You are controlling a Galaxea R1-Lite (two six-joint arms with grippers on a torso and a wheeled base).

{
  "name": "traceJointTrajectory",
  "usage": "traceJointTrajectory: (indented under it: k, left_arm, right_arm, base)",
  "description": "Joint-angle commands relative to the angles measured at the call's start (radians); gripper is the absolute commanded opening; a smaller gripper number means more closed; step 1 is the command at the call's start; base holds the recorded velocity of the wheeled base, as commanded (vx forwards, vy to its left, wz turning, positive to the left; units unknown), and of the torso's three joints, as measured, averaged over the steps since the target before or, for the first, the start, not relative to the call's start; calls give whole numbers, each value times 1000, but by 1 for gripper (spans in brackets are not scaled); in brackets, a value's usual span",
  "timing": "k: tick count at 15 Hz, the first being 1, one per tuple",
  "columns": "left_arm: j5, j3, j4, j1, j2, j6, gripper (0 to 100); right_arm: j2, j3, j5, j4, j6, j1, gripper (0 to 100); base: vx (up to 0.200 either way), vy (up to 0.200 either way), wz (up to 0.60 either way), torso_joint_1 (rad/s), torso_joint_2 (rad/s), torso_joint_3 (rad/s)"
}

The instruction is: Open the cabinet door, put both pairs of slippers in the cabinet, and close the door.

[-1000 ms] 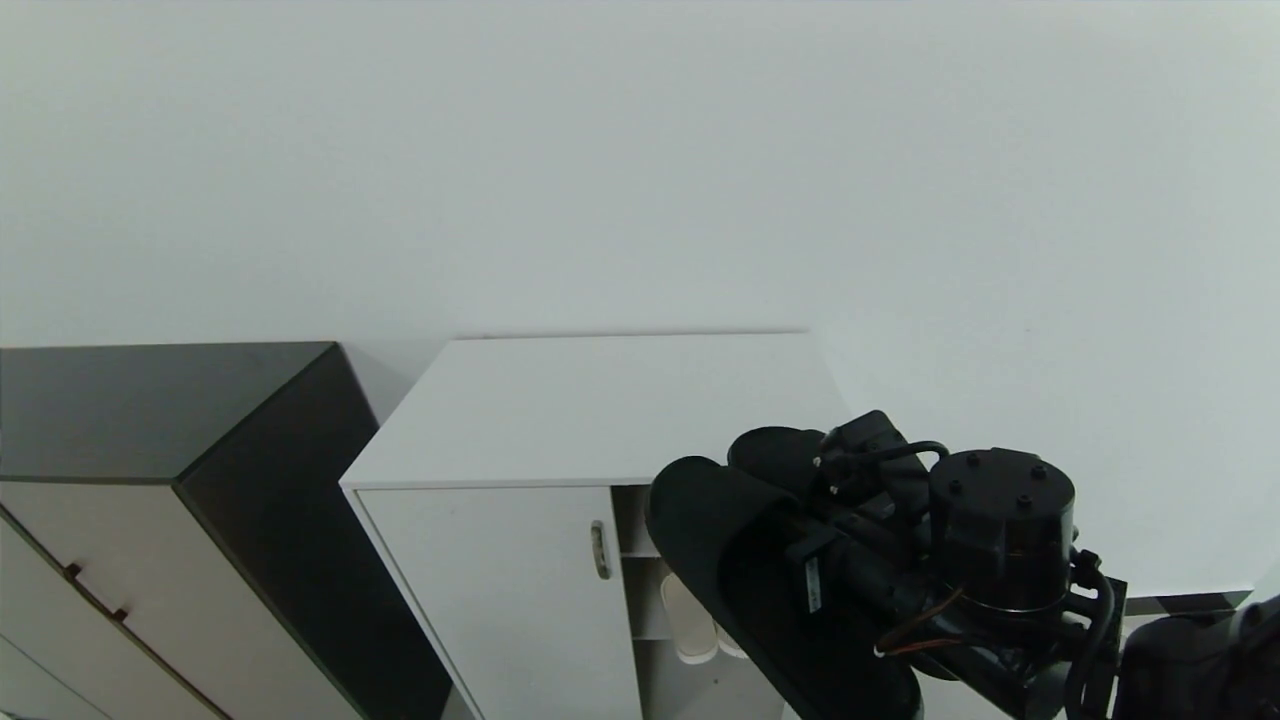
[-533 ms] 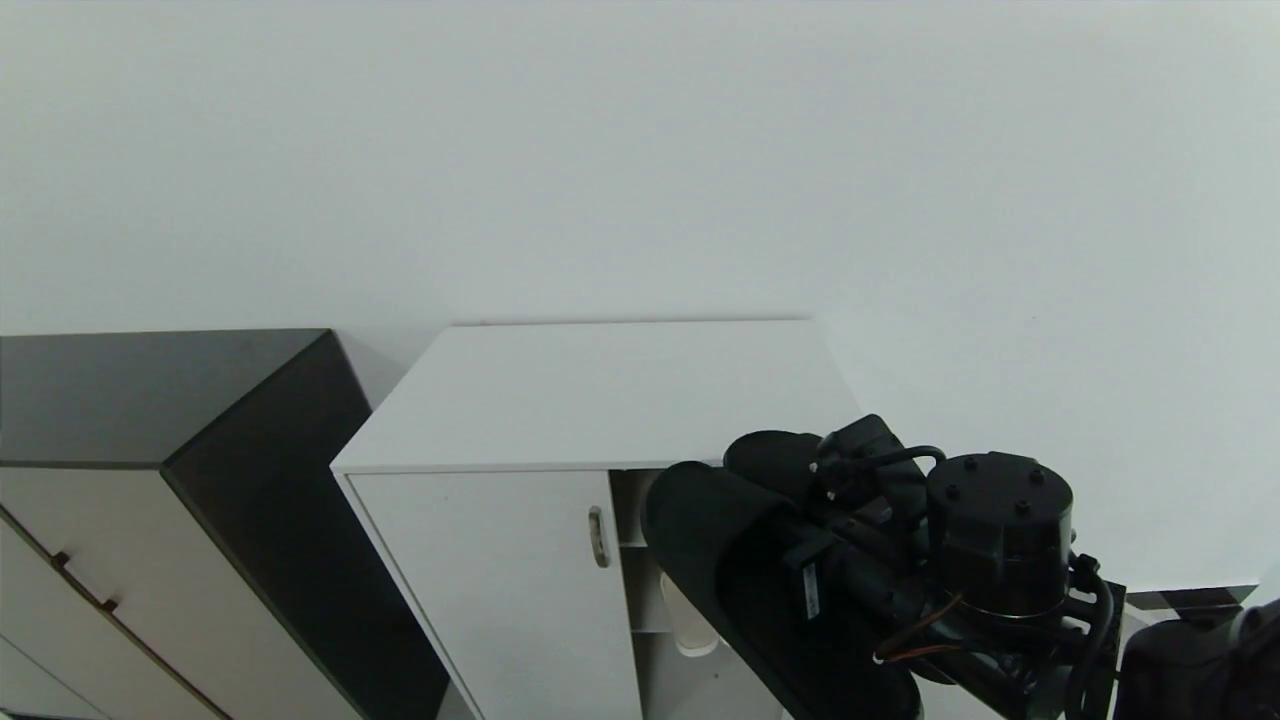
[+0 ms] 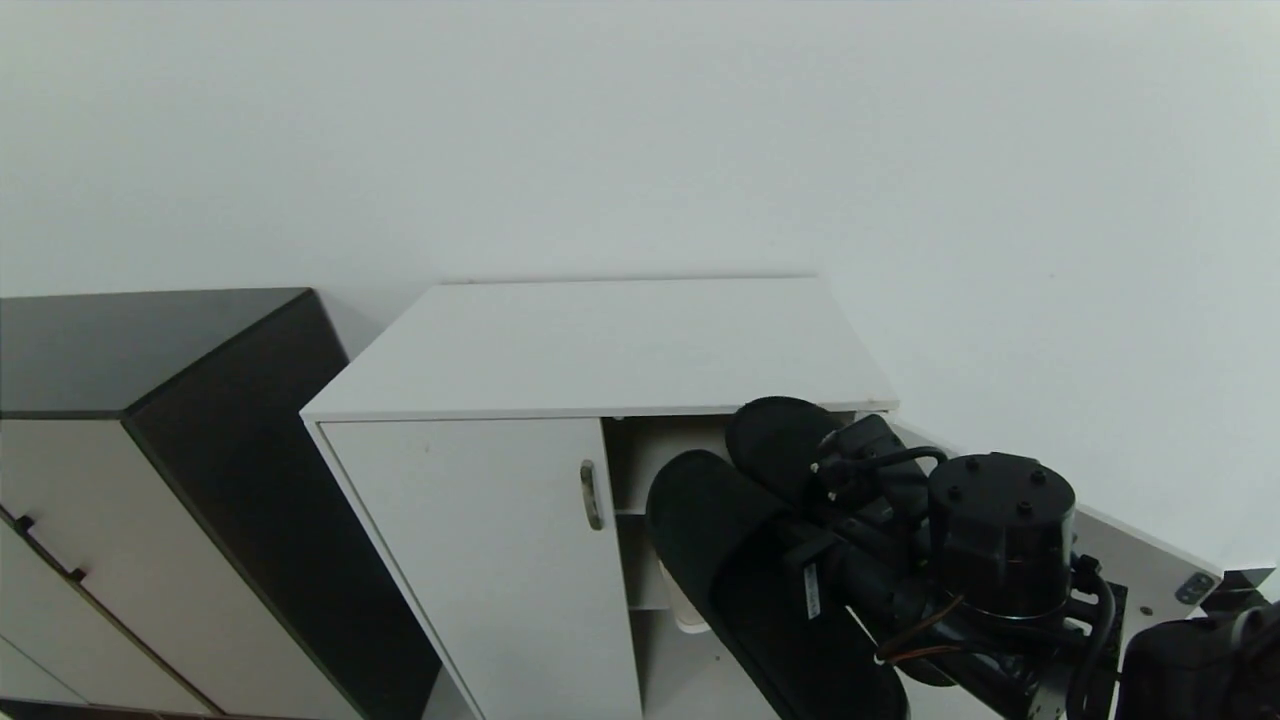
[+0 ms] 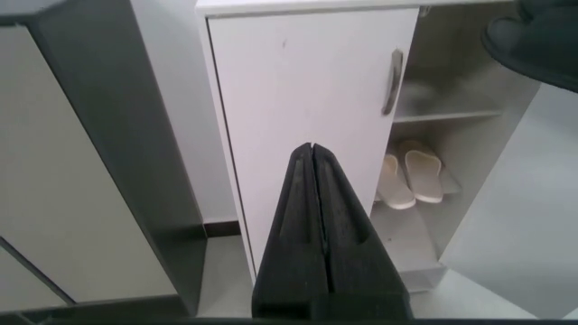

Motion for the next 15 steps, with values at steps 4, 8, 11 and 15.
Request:
traceJointTrajectory:
  k: [4, 8, 11, 15]
  left_arm:
    - [0, 0, 0, 0, 1, 0, 0]
    - [0, 0, 0, 0, 1, 0, 0]
    - [0, 0, -2, 0, 1, 0, 0]
    - [0, 0, -2, 0, 1, 0, 0]
  right_arm:
    - [3, 3, 0, 2, 1, 1, 0]
    - [3, 3, 0, 2, 1, 2, 0]
    - [3, 3, 0, 2, 1, 5, 0]
    - [3, 3, 0, 2, -1, 7, 0]
  base:
    - [0, 0, 0, -206, 530, 320]
    - [0, 0, 0, -181, 497, 317]
    - [0, 0, 0, -157, 483, 320]
    - [0, 0, 0, -132, 466, 333]
